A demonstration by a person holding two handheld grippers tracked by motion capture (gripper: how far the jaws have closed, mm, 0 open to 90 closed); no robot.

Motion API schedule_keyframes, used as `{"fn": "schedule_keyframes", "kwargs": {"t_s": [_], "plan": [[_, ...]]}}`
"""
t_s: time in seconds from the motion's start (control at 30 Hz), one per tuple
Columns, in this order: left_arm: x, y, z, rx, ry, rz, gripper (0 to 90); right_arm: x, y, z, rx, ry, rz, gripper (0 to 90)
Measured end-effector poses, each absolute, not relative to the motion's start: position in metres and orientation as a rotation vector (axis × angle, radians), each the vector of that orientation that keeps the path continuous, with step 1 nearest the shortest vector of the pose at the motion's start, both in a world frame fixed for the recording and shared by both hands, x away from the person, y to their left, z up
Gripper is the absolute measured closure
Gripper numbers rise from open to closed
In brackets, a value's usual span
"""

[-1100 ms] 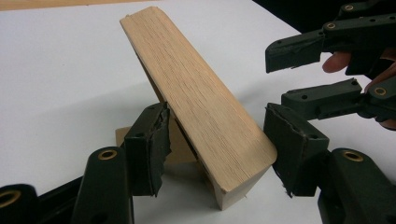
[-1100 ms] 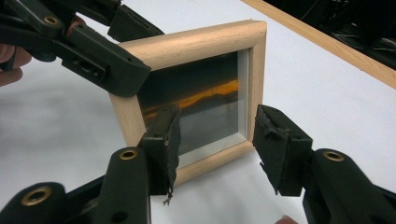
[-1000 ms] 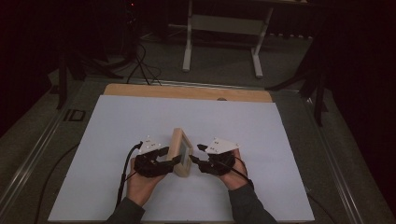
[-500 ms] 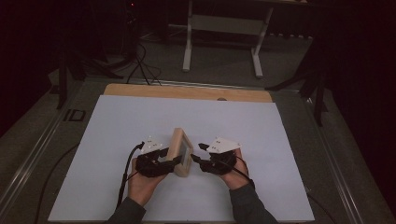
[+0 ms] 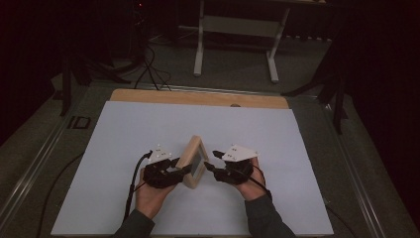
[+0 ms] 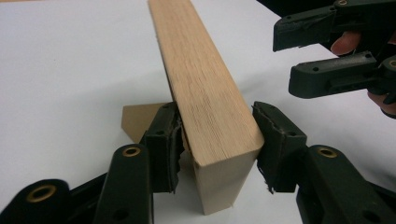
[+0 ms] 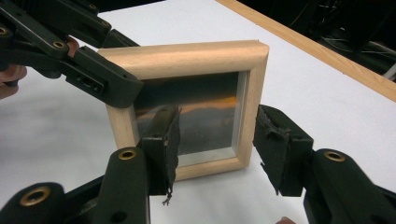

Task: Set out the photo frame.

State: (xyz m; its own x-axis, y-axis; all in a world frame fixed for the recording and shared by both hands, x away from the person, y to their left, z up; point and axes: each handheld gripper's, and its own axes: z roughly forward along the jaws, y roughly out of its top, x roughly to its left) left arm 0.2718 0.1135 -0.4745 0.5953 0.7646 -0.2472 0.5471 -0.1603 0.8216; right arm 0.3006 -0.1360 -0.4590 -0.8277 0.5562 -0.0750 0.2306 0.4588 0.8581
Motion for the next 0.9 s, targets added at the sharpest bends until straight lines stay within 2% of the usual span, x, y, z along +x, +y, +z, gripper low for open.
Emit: {"fn": "schedule_keyframes", "kwargs": {"t_s": [0.23,0.57,0.9], "plan": [[0.272,0.113,-0.474,1.838,1.055,0.261,58.5,0.3,-0.139,-0.456,0.682,2.347,1.336,50.3],[0.271,0.111,-0.474,1.845,1.033,0.258,59.5,0.3,-0.144,-0.451,0.697,2.315,1.36,50.7],[0.269,0.107,-0.474,1.871,0.987,0.263,60.0,0.301,-0.148,-0.447,0.732,2.274,1.384,59.5]]}}
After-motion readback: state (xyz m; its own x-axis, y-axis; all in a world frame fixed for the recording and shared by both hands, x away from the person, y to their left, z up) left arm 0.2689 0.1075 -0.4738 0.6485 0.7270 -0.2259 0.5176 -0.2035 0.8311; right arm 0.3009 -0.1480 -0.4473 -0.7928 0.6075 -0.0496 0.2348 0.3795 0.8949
